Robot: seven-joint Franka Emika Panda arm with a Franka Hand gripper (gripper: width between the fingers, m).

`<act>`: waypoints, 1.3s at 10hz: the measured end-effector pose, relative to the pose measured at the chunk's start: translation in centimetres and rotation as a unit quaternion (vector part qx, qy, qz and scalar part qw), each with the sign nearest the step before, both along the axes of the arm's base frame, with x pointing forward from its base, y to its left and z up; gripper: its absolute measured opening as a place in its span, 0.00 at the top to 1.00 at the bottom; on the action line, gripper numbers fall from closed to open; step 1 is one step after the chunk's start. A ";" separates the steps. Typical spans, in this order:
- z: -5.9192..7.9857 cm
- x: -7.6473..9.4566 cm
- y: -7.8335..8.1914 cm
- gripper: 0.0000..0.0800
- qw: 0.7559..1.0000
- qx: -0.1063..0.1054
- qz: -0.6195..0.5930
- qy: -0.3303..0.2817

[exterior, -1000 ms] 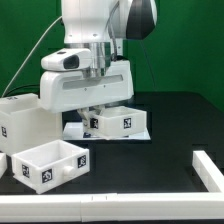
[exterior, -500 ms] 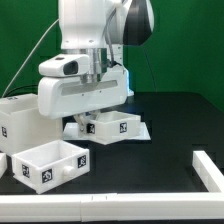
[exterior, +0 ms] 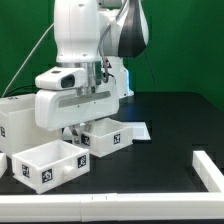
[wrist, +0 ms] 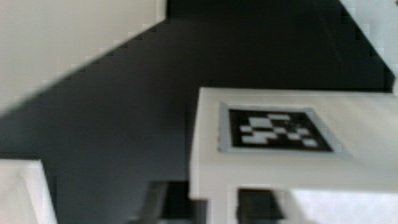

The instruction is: Assemble drawer

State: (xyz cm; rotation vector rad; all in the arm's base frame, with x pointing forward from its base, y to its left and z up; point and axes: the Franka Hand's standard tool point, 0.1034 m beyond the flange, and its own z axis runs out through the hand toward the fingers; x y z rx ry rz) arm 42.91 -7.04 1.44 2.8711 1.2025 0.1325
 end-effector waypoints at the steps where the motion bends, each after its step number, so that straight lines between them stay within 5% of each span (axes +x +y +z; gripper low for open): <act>1: 0.0 0.0 0.0 0.68 1.000 0.000 0.000 0.000; 2: 0.1 -0.1 0.0 0.68 1.000 0.000 -0.001 0.002; 4: 2.5 0.1 0.2 0.29 1.000 0.004 0.001 0.009; 8: 9.8 1.5 -0.3 0.19 1.000 0.004 -0.026 -0.011; 13: 9.1 0.9 0.0 0.19 0.998 -0.003 -0.070 0.000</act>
Offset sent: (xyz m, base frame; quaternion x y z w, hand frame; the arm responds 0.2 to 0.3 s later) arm -0.0088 -0.0005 0.0445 0.0155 -0.0334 -0.0109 0.9993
